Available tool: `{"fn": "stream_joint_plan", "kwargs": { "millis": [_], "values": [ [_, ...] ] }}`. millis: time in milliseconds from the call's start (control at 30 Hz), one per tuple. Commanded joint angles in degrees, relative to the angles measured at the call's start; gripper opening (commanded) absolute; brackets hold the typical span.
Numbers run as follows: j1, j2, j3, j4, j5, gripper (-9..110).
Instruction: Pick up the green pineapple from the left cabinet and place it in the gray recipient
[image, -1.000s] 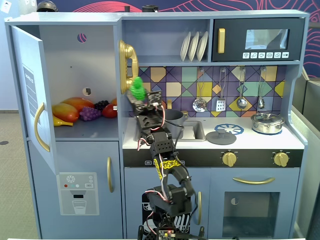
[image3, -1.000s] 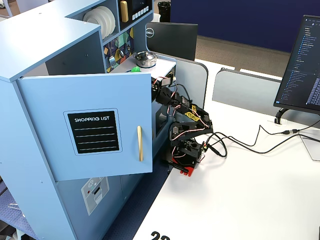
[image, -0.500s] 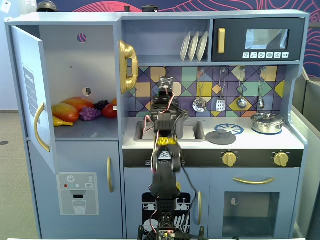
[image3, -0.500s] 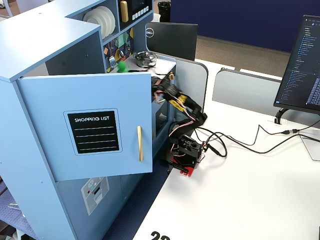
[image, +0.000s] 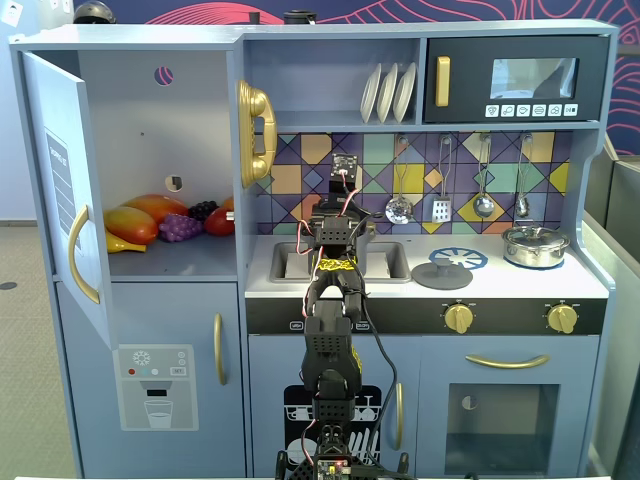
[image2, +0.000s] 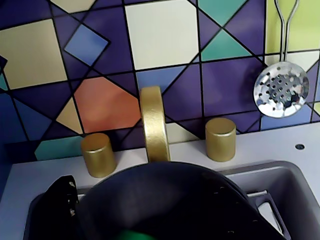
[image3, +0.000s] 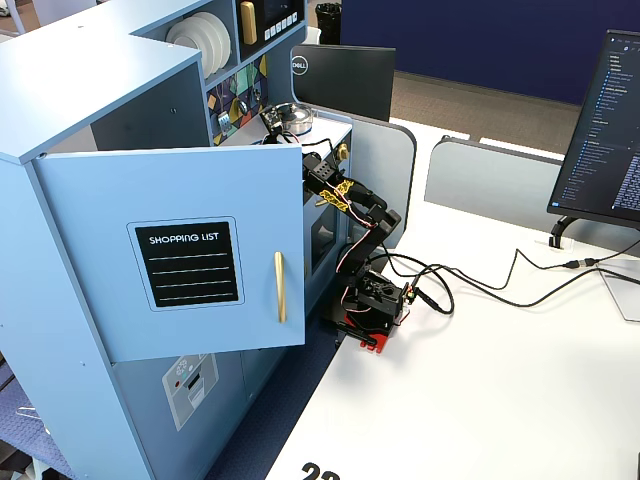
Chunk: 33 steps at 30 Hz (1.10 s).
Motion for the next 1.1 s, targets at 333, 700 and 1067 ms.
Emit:
{"fn": "stream_joint_plan", "kwargs": {
  "millis": [333, 700, 1067],
  "values": [
    [-2.02, 34.01, 17.84, 42.10, -3.43, 0],
    [-0.88, 47.81, 62.67, 36.39, -4.83, 0],
    [-0.70, 46.76, 77.52, 33.93, -4.39, 0]
  ]
}}
